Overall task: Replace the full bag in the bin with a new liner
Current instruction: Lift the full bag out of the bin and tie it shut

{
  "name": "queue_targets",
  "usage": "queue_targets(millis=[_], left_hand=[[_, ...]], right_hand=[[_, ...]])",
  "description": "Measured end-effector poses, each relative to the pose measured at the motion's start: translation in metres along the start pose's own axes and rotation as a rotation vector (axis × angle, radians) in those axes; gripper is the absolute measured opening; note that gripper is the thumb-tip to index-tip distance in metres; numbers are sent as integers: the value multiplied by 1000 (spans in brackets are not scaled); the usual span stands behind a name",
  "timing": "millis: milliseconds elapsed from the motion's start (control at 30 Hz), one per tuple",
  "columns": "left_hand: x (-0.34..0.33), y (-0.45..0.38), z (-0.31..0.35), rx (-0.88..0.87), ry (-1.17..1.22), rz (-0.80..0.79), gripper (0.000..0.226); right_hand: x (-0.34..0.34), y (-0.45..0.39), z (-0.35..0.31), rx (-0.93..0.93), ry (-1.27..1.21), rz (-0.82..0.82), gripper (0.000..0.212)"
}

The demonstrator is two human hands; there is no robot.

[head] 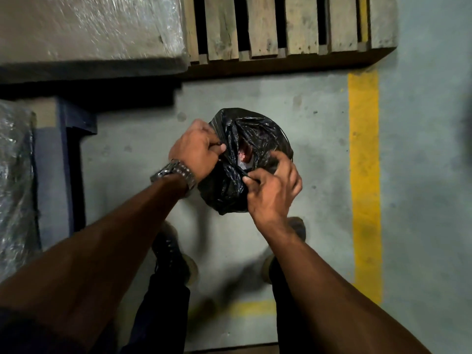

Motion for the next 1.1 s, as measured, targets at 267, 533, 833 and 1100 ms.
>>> queue_targets(millis=[267,533,833,1100], left_hand=[[-25,-24,68,-321,-483,-174,17],[-20,-12,52,-302,-283,-127,17],[-27,17,-11,195,644,-131,14],[-42,34,-30,621,1113,-5,13]], right_hand=[[0,3,1,-4,-13,-15,6],[3,0,10,-5,-47,6,5],[10,-17,4,103,-110,55,7],[6,-27,-4,121,-112,-13,9]])
Point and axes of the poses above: each hand's wrist, its own y-axis away from the middle knuckle, its own x-axis out of the back of the hand, z = x × y, the point moved 8 cm from there along -y, towards the middle knuckle, and after that the axes turned 14 degrees about x, right-handed, at the moved point
